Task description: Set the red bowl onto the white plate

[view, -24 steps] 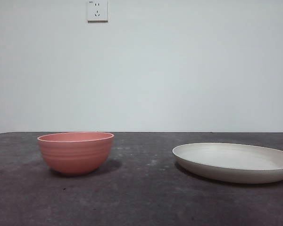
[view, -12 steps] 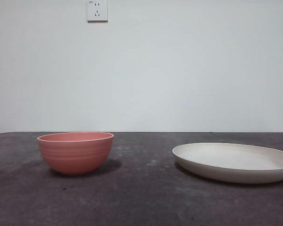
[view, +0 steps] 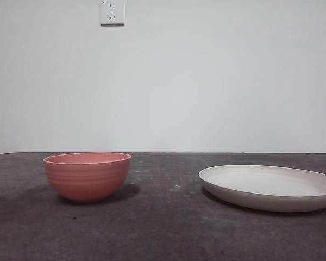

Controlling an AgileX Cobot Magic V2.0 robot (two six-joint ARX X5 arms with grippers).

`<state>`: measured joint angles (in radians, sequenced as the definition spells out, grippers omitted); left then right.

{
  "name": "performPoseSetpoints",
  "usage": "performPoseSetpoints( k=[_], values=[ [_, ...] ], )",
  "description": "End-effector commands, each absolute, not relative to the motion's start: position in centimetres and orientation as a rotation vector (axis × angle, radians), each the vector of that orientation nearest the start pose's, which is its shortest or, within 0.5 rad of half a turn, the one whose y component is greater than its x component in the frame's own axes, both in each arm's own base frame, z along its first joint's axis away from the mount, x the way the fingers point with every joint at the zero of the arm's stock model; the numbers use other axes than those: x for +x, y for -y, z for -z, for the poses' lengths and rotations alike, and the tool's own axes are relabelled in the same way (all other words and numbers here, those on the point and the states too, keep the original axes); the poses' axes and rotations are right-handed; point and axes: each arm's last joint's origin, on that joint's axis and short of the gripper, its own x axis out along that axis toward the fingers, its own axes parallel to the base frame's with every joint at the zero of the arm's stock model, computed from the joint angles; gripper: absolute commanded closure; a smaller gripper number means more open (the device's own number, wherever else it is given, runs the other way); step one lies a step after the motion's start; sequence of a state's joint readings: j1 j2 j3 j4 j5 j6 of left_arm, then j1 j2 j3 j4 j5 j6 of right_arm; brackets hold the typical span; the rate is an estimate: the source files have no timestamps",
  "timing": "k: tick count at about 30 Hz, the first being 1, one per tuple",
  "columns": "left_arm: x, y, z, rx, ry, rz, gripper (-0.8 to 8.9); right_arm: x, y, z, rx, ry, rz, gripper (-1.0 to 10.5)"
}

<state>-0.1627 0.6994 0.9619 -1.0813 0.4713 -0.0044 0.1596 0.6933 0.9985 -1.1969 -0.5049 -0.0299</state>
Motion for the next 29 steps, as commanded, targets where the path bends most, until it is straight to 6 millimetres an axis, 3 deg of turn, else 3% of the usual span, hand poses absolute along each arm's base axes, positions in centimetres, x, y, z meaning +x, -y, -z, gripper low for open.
performPoseSetpoints(
  k=[1,5,7,19,29],
  values=[
    [10.0,3.0,-33.2,-0.116,-0.8,0.612,7.07,8.8,-2.9,-33.5,0.112,-0.861,-0.644,9.3],
    [10.0,3.0,-33.2,-0.119,-0.801,0.611,4.77,8.8,-2.9,-33.5,0.12,-0.864,-0.64,6.9],
    [10.0,3.0,-33.3,-0.119,-0.801,0.611,4.3,8.8,-2.9,-33.5,0.121,-0.865,-0.639,5.9],
    [11.1,3.2,-33.4,-0.138,-0.792,0.602,4.3,8.8,-2.9,-33.5,0.122,-0.865,-0.639,5.9],
    [16.6,5.2,-33.3,-0.101,-0.849,0.564,4.3,8.8,-2.9,-33.5,0.122,-0.865,-0.639,5.9]
  ],
)
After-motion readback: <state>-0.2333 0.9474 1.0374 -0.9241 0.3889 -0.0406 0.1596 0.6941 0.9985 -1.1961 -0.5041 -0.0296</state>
